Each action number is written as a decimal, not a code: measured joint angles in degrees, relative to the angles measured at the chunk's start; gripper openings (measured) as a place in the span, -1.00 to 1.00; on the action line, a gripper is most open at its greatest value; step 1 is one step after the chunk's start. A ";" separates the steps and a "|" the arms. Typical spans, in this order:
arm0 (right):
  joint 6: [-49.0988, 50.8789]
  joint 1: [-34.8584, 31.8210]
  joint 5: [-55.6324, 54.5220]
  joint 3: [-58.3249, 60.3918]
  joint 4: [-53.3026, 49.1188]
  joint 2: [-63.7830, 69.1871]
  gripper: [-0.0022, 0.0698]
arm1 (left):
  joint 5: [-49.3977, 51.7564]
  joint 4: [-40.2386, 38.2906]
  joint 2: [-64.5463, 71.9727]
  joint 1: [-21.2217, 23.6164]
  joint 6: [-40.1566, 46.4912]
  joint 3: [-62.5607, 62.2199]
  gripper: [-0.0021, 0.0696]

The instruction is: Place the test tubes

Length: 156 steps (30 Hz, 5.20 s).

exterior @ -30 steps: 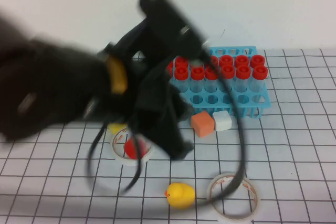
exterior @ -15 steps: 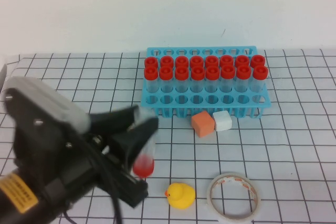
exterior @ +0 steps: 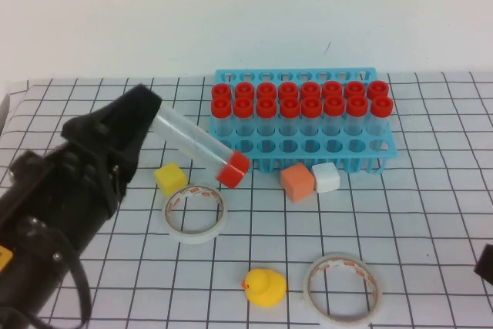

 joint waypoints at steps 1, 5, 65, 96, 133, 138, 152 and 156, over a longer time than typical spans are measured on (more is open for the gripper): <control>-2.31 0.00 1.04 -0.85 0.00 1.31 -0.94 | 1.06 -2.18 0.10 0.00 -4.34 0.00 -0.37; -5.92 0.00 2.53 -3.27 0.23 5.43 -0.94 | 6.54 -7.07 0.22 0.00 -22.06 0.00 -0.37; -4.22 30.08 -4.85 -38.84 2.12 48.56 0.57 | 18.72 -10.89 0.86 0.00 -90.98 0.00 -0.37; -0.83 35.79 0.71 -53.11 2.12 58.18 0.26 | 18.22 -10.89 0.86 0.00 -99.52 0.00 -0.37; -0.32 35.97 -0.44 -54.70 2.12 58.18 -0.15 | 16.27 -5.93 0.86 0.00 -99.35 0.00 -0.37; -0.32 35.97 -0.44 -54.70 2.12 58.18 -0.15 | 16.27 -6.29 0.86 0.00 -99.35 0.00 -0.37; -0.32 35.97 -0.44 -54.70 2.12 58.18 -0.15 | 16.27 -6.29 0.86 0.00 -99.35 0.00 -0.37; -0.32 35.97 -0.44 -54.70 2.12 58.18 -0.15 | 16.27 -6.29 0.86 0.00 -99.35 0.00 -0.37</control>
